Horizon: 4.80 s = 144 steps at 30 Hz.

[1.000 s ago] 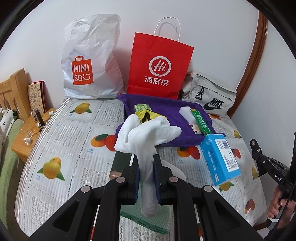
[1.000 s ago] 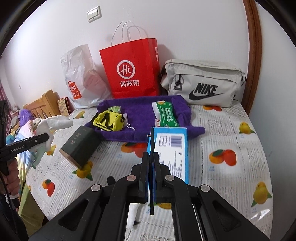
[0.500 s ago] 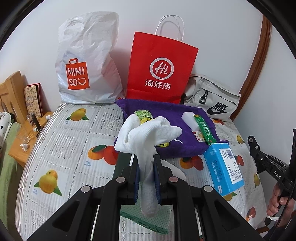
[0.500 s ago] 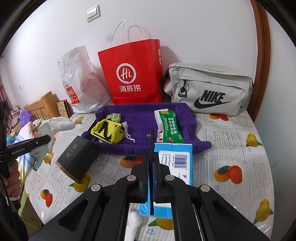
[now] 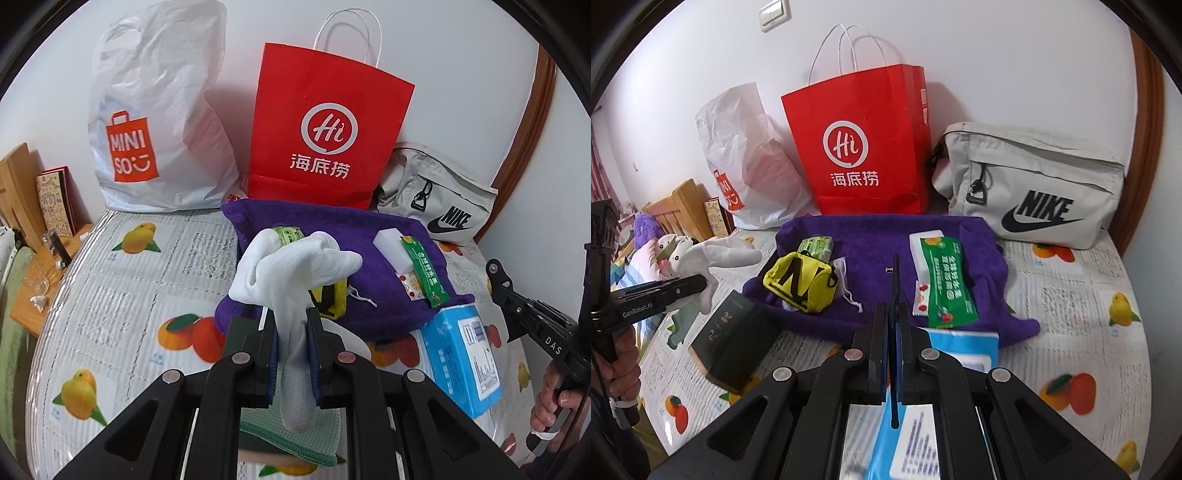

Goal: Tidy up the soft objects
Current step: 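Carry the strap and the glove toward the purple towel with both tools, then lower the strap onto the towel and open the right tool while the left holds the glove, then lower the white glove and green cloth onto the towel, open the left tool, then grasp the white crumpled tissue with the right tool while the left tool approaches the black band, then close the left tool on the black watch band and lift it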

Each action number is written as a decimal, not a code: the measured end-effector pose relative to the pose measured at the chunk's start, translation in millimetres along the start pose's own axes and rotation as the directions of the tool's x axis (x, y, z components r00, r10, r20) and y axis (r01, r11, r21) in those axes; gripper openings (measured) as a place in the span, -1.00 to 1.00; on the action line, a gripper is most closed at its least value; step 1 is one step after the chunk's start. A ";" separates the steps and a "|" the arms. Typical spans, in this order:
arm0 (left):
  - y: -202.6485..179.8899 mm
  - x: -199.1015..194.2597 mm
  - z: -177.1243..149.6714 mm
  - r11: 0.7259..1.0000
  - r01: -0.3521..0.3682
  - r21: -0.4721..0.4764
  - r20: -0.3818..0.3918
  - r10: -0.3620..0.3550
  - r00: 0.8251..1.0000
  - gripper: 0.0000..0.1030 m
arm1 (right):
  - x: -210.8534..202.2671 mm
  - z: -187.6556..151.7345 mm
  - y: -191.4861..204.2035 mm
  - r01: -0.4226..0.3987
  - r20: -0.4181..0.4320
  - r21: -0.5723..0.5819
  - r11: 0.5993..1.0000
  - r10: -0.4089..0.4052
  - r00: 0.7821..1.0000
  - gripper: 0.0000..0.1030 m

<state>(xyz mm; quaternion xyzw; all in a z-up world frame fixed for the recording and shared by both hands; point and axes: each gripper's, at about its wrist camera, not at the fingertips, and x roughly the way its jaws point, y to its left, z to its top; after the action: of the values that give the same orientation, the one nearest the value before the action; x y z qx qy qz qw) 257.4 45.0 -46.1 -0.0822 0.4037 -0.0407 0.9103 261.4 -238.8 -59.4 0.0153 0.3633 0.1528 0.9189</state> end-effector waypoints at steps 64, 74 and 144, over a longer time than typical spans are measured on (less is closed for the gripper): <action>-41.7 148.1 65.7 0.997 0.030 0.064 -0.146 -0.020 0.989 0.11 | 62.7 18.6 -26.0 -0.046 -0.031 0.015 0.999 0.046 0.998 0.21; -29.5 93.8 50.5 0.999 0.013 0.040 -0.097 -0.010 0.995 0.11 | 21.8 -8.5 -13.0 0.000 0.008 0.043 0.999 0.000 1.000 0.21; -168.1 44.5 -167.5 0.946 0.061 0.318 -0.248 0.020 0.969 0.41 | -90.0 -215.1 -34.2 0.045 -0.068 0.119 0.992 -0.037 0.997 -0.60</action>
<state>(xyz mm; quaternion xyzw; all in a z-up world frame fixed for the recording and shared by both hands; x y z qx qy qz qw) 161.7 -146.1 -158.4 0.0694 0.5011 -0.1257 0.8534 63.9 -315.5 -162.7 0.0583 0.4022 0.1122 0.9068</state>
